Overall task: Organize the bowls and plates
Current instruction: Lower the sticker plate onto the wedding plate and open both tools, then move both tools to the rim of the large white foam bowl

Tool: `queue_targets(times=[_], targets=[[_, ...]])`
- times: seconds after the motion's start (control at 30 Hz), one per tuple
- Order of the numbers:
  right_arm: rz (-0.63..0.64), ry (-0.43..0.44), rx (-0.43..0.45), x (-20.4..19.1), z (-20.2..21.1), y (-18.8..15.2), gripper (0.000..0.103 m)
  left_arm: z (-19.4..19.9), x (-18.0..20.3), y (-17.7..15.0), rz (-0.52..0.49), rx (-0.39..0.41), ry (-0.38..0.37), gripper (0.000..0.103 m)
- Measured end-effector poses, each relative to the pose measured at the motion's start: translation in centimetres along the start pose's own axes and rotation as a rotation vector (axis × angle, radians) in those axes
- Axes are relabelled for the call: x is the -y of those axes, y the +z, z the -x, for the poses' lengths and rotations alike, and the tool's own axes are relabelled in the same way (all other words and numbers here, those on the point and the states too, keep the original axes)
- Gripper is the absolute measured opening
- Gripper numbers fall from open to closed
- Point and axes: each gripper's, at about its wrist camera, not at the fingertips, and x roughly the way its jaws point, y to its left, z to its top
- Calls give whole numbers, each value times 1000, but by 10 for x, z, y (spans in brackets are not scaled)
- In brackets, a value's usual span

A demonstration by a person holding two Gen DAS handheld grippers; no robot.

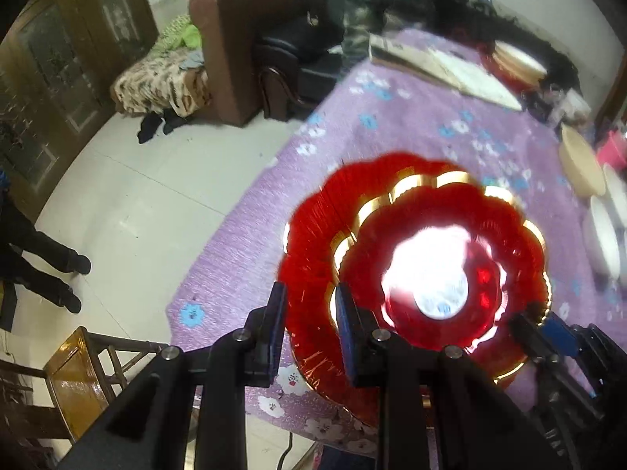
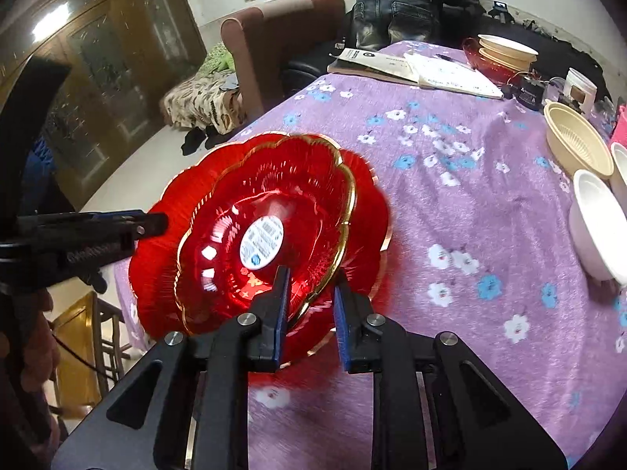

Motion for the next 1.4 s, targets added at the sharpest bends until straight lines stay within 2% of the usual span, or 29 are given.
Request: queue_targets(times=[0.03,0.07,0.13,0.17,0.23,0.33,0.4,0.47,0.53,0.6,0.63,0.77,0.83,0.9,0.97,1.03,1.13,1.23,1.4], targets=[[-13,18,9,6,7,2,19,5,1,-1,4,20,-2,24],[-25,40,22,11,13,3,24,9,3,0,6,37,-7,24],[-59,82,56,22,24,6,35,14,8,0,6,54,-23,24],[-66,91,68,24,25,7,46,17,11,1,11,61,-45,24],[-76,93,90,27,27,9,46,22,16,-1,26,76,-64,25],[-140,121,169,53,42,7,46,27,37,-5,6,71,-115,26],[-166,91,214,71,54,4,46,30,58,-8,-28,66,-152,27],[-195,26,250,98,67,-3,46,32,85,-9,-84,69,-174,33],[-245,-16,269,130,79,-13,46,32,112,-9,-136,67,-198,52],[-293,-55,280,162,92,-24,46,32,136,-10,-175,65,-221,60],[-328,-78,290,181,101,-31,46,31,151,-9,-198,65,-234,61],[-449,-110,285,243,121,-48,46,19,198,-2,-242,20,-281,61],[-511,-84,277,268,127,-52,46,9,219,8,-246,-20,-289,61],[-564,-65,287,290,135,-53,46,5,235,14,-251,-22,-295,61],[-588,-48,267,302,132,-49,46,1,251,24,-252,-9,-265,61],[-616,1,224,313,122,-43,46,-5,264,30,-256,-16,-266,62],[-642,16,167,322,104,-33,46,-13,281,41,-252,-18,-248,62],[-669,28,163,326,92,-28,46,-19,293,47,-259,-11,-220,62],[-688,-14,180,330,82,-25,46,-29,312,50,-282,-8,-212,62]])
